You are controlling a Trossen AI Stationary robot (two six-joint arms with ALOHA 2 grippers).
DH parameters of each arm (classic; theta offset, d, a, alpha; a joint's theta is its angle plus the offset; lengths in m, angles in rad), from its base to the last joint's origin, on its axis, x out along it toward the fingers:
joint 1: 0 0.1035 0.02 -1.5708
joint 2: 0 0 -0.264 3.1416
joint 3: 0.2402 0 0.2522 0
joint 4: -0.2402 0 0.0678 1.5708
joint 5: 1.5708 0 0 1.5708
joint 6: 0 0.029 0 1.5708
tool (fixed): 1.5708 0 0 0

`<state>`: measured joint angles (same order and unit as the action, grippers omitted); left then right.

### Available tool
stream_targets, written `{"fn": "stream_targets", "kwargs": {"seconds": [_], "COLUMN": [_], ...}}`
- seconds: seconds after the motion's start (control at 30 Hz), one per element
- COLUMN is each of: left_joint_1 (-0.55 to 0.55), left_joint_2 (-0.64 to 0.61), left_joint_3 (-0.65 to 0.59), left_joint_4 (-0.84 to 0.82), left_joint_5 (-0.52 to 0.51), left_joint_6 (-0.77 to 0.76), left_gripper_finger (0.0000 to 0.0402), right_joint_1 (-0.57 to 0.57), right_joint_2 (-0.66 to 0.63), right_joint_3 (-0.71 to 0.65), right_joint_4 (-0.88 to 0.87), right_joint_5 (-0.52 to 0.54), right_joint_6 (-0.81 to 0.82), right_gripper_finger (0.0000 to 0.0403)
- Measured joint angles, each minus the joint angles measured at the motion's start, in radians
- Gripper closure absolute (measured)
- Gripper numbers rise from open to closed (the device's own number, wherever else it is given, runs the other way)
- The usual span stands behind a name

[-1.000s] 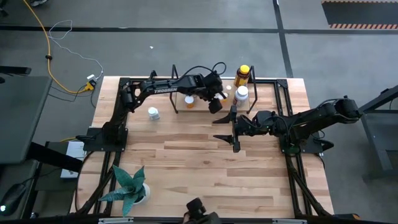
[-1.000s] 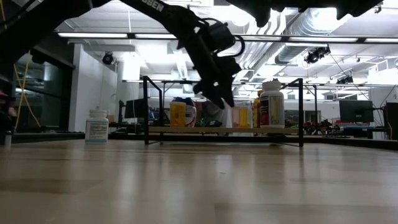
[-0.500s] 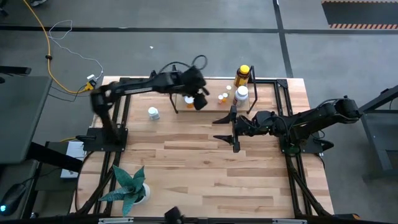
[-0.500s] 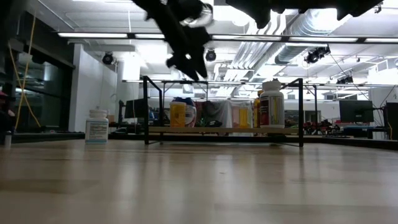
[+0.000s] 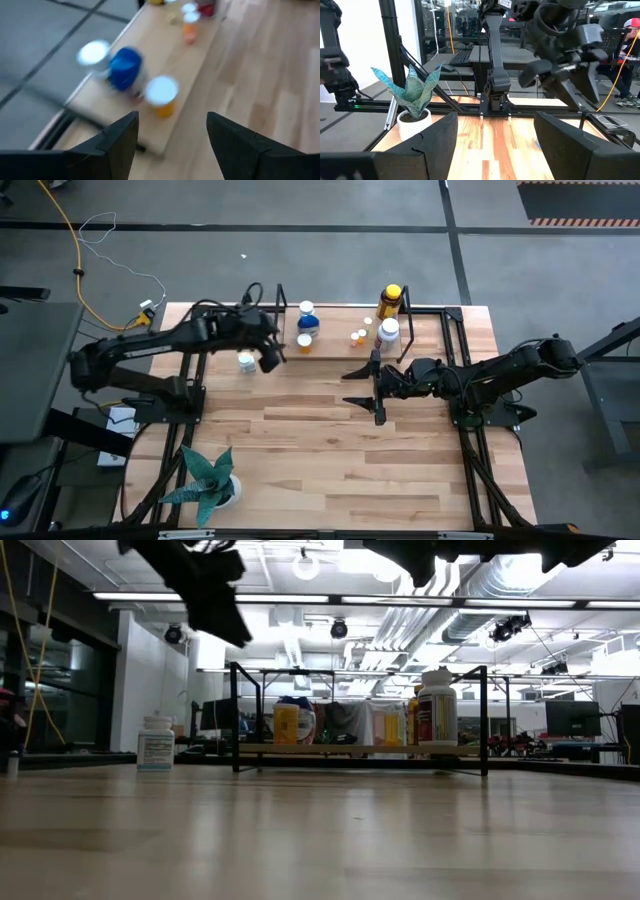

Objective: Pick and place medicine bottles onto shelf by color
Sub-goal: Put the light blue pill bottle on the shelf

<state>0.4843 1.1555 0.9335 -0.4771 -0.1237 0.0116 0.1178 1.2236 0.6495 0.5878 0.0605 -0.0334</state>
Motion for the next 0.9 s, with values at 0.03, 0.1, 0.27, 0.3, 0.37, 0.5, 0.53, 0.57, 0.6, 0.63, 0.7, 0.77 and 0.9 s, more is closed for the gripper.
{"fn": "stream_targets", "kwargs": {"seconds": [0.03, 0.1, 0.27, 0.3, 0.37, 0.5, 0.53, 0.57, 0.6, 0.63, 0.7, 0.77, 0.9], "left_joint_1": [0.000, 0.000, 0.000, 0.000, 0.002, 0.052, 0.075, 0.101, 0.127, 0.155, 0.207, 0.248, 0.303], "left_joint_2": [-0.018, -0.046, -0.087, -0.089, -0.087, -0.055, -0.041, -0.025, -0.009, 0.008, 0.048, 0.084, 0.135], "left_joint_3": [0.000, 0.000, 0.000, -0.001, -0.001, -0.001, -0.001, -0.001, -0.001, -0.001, -0.001, -0.001, -0.001], "left_joint_4": [-0.035, -0.101, -0.268, -0.302, -0.366, -0.457, -0.464, -0.464, -0.463, -0.462, -0.463, -0.470, -0.509], "left_joint_5": [-0.027, -0.076, -0.104, -0.103, -0.097, -0.072, -0.050, -0.018, 0.016, 0.054, 0.112, 0.148, 0.172], "left_joint_6": [0.000, 0.000, 0.000, -0.001, -0.014, -0.029, -0.034, -0.034, -0.034, -0.032, -0.014, -0.008, 0.024], "left_gripper_finger": [0.0179, 0.0179, 0.0179, 0.0179, 0.0179, 0.0179, 0.0179, 0.0179, 0.0179, 0.0179, 0.0179, 0.0179, 0.0178], "right_joint_1": [0.000, 0.000, 0.000, 0.000, 0.000, 0.000, 0.000, 0.000, 0.000, 0.000, 0.000, 0.000, 0.000], "right_joint_2": [0.000, 0.000, 0.000, 0.000, 0.000, 0.000, 0.000, 0.000, 0.000, 0.000, 0.000, 0.000, 0.000], "right_joint_3": [0.000, 0.000, 0.000, 0.000, 0.000, 0.000, 0.000, 0.000, 0.000, 0.000, 0.000, 0.000, 0.000], "right_joint_4": [0.000, 0.000, 0.000, 0.000, 0.000, 0.000, 0.000, 0.000, 0.000, 0.000, -0.001, -0.001, -0.009], "right_joint_5": [0.000, 0.000, 0.000, 0.000, 0.000, 0.000, 0.000, 0.000, 0.000, 0.000, 0.000, 0.000, 0.000], "right_joint_6": [0.000, 0.005, 0.009, 0.009, 0.008, 0.008, 0.008, 0.008, 0.009, 0.010, 0.010, 0.010, 0.008], "right_gripper_finger": [0.0148, 0.0148, 0.0148, 0.0148, 0.0148, 0.0148, 0.0148, 0.0148, 0.0148, 0.0148, 0.0148, 0.0148, 0.0148]}}
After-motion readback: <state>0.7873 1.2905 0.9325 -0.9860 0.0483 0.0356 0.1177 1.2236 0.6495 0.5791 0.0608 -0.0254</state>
